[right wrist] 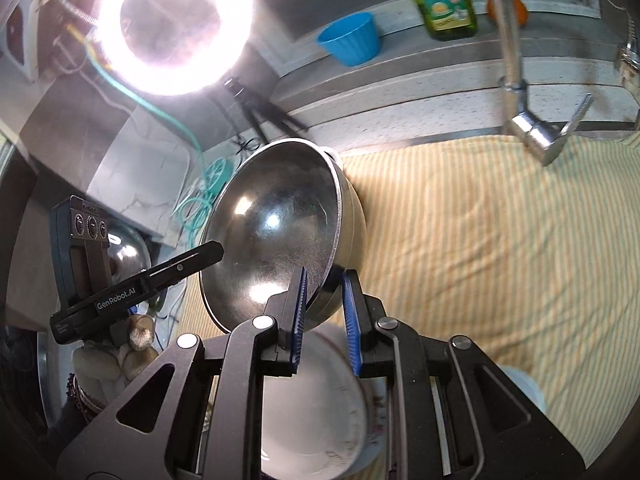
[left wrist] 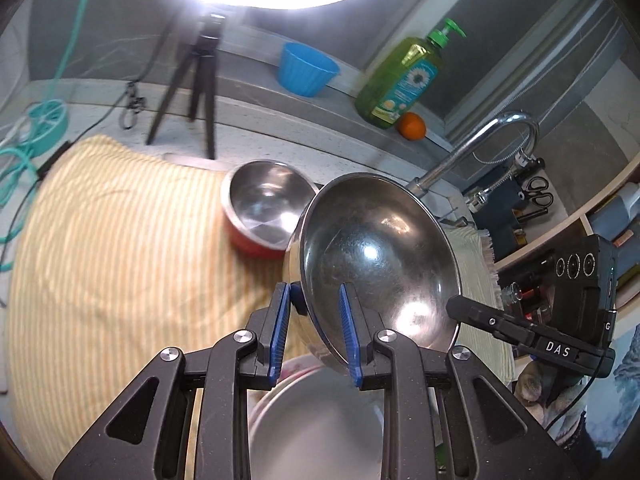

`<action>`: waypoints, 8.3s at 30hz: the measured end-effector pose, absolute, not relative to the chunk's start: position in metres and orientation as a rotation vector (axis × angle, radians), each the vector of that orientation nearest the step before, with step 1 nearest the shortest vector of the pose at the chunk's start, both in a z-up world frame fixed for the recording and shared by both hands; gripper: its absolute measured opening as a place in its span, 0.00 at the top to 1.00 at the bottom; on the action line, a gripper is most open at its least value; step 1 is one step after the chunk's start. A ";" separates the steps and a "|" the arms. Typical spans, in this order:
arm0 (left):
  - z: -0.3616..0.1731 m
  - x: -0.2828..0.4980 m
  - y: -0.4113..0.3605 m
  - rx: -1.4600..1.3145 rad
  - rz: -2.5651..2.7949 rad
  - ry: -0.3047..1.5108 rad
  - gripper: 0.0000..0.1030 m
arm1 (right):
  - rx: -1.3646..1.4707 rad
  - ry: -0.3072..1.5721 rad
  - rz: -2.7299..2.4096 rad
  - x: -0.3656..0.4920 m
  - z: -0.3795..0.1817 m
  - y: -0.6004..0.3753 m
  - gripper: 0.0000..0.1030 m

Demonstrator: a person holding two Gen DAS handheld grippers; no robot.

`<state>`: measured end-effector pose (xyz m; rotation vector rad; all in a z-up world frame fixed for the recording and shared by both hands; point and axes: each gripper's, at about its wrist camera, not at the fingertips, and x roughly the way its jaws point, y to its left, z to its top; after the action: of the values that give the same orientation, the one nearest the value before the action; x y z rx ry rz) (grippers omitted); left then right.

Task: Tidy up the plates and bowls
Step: 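Lift the steel bowl with the left tool and carry it beside the plate stack, then lower the steel bowl onto the cloth and open the left tool, then move the left tool to the red steel-lined bowl and grasp its rim, then lift the red bowl with the left tool and carry it over the steel bowl, then lower the red bowl into the steel bowl and open the left tool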

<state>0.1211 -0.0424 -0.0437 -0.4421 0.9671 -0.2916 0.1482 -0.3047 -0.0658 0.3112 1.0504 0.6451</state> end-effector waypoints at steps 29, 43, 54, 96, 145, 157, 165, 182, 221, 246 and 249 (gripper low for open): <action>-0.073 0.015 0.073 -0.587 -0.086 0.967 0.78 | 0.148 1.180 0.829 0.085 -0.099 -0.162 0.82; -0.092 -0.005 0.090 -0.612 -0.046 1.008 0.78 | 0.090 1.235 0.852 0.077 -0.122 -0.132 0.82; -0.097 -0.008 0.090 -0.609 -0.043 1.029 0.78 | 0.075 1.258 0.856 0.075 -0.131 -0.126 0.80; -0.029 0.076 0.053 -0.431 -0.095 0.897 0.39 | 0.277 0.987 0.625 0.151 -0.045 -0.238 0.14; -0.118 0.247 -0.016 -0.542 -0.199 1.128 0.81 | 0.388 1.260 0.605 0.293 -0.157 -0.226 0.73; -0.114 0.244 -0.020 -0.519 -0.205 1.126 0.83 | 0.322 1.253 0.572 0.290 -0.154 -0.224 0.81; -0.099 0.228 -0.015 -0.522 -0.217 1.100 0.83 | 0.312 1.234 0.589 0.276 -0.143 -0.227 0.81; -0.058 0.161 0.000 -0.531 -0.227 1.012 0.83 | 0.282 1.176 0.654 0.222 -0.100 -0.218 0.81; -0.062 0.021 0.069 -0.639 -0.104 0.974 0.83 | 0.101 1.231 0.839 0.096 -0.096 -0.133 0.81; -0.092 0.006 0.080 -0.638 -0.062 1.045 0.83 | -0.035 1.277 0.811 0.082 -0.124 -0.096 0.81; -0.094 0.006 0.080 -0.635 -0.060 1.049 0.83 | -0.045 1.273 0.806 0.082 -0.123 -0.095 0.81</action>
<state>0.0058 0.0798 -0.0936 -0.6348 1.0486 -0.0603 0.0819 -0.0955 -0.1234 -0.0448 1.2733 0.8057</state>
